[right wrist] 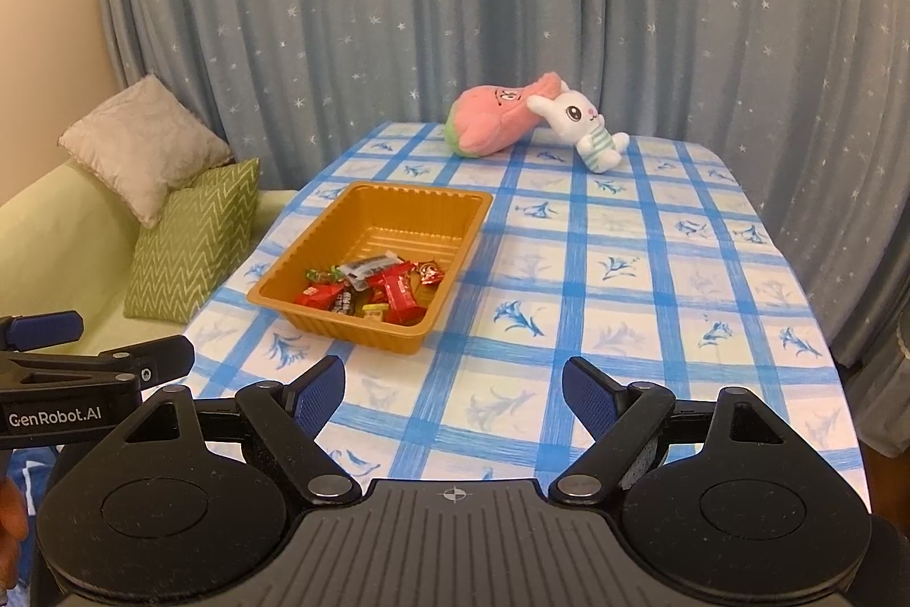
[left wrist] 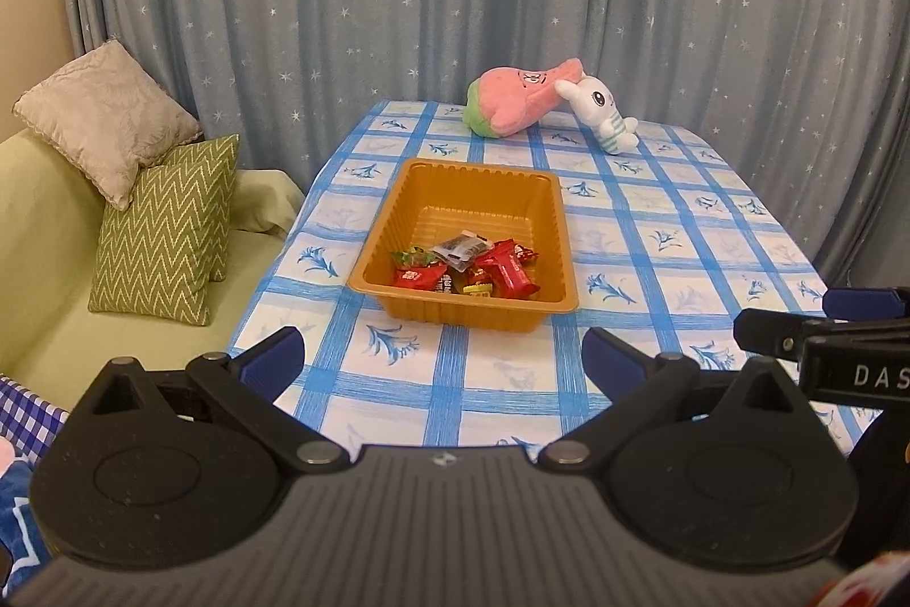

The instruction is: Organize snacks

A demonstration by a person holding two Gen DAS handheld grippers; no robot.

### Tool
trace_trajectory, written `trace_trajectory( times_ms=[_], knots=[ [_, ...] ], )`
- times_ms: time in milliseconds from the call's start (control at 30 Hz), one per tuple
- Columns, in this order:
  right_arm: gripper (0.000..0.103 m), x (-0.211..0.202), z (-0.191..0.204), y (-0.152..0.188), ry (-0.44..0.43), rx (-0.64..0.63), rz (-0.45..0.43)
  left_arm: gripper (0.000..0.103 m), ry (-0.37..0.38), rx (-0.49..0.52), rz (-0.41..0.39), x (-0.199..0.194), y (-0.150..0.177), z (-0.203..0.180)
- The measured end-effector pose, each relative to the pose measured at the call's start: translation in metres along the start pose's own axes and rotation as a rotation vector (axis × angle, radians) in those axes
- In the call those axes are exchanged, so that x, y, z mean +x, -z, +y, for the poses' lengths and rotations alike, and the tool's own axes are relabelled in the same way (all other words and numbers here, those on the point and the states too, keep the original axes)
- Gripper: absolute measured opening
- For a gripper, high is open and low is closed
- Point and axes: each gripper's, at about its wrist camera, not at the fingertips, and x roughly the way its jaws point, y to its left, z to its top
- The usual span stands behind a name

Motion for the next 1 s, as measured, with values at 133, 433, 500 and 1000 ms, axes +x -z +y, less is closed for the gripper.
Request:
trace_trajectory(
  times_ms=[133,433,500,1000],
  knots=[
    [0.083,0.0003,-0.0003,-0.0002,0.0,0.0,0.002,0.103,-0.002,0.0,0.001,-0.0001,-0.0003,0.0013],
    [0.083,0.0003,-0.0008,-0.0004,-0.001,0.001,0.001,0.103,-0.003,0.002,0.0,0.0,-0.0001,0.0019],
    [0.083,0.0003,-0.0009,-0.0003,-0.001,0.001,0.0,0.103,-0.004,0.002,0.001,0.0001,0.0,0.0016],
    [0.083,0.0008,-0.0019,-0.0003,-0.002,0.002,0.001,0.103,-0.003,0.007,0.0,-0.0005,-0.0009,0.0017]
  ],
)
